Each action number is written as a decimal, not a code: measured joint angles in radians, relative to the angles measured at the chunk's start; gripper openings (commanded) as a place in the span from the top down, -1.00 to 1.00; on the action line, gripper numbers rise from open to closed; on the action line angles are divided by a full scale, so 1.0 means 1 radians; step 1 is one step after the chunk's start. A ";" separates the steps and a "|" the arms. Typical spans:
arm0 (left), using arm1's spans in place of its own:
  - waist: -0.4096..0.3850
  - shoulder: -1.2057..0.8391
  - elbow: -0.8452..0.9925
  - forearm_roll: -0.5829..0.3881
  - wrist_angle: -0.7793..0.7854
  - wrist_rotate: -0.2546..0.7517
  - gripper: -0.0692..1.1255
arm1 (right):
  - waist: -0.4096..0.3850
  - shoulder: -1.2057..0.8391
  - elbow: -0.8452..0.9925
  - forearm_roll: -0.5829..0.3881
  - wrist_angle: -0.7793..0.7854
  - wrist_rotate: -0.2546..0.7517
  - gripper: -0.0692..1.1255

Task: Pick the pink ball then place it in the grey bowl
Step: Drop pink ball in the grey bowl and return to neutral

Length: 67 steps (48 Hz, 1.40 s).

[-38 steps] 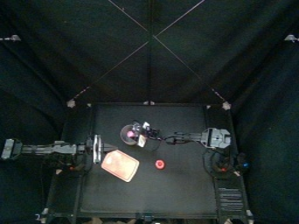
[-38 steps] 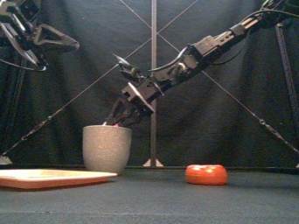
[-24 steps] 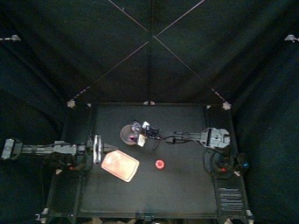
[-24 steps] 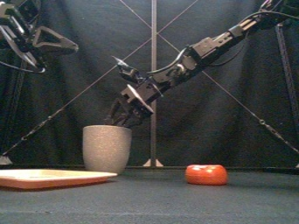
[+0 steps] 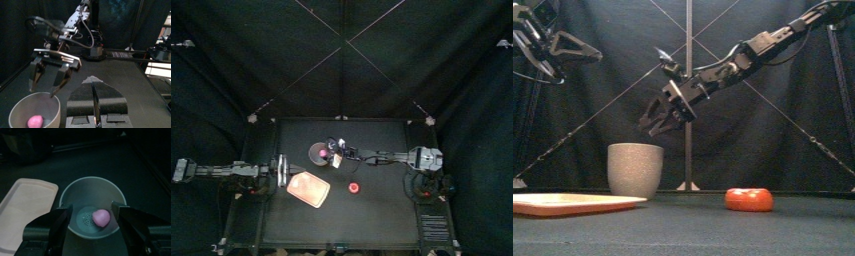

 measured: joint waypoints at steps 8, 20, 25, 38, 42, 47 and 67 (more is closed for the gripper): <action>0.000 0.000 0.008 -0.009 0.000 0.000 0.79 | 0.040 -0.137 0.167 0.029 -0.144 0.005 -0.71; -0.002 0.000 0.012 -0.020 0.000 0.000 0.79 | 0.103 -0.314 0.454 0.066 -0.425 0.000 -0.71; -0.002 0.000 0.012 -0.021 0.000 0.002 0.79 | 0.132 -0.373 0.545 0.066 -0.492 0.002 -0.71; 0.000 0.000 0.018 -0.021 0.000 0.002 0.79 | 0.181 -0.543 0.704 0.066 -0.522 0.002 -0.71; 0.000 0.000 0.021 -0.021 0.000 0.002 0.79 | 0.183 -0.617 0.753 0.069 -0.523 0.002 -0.71; 0.000 0.000 0.025 -0.021 0.000 0.002 0.79 | 0.183 -0.701 0.815 0.069 -0.523 0.002 -0.71; 0.002 0.000 0.052 -0.021 0.000 0.000 0.79 | 0.187 -0.868 0.957 0.109 -0.525 0.006 -0.71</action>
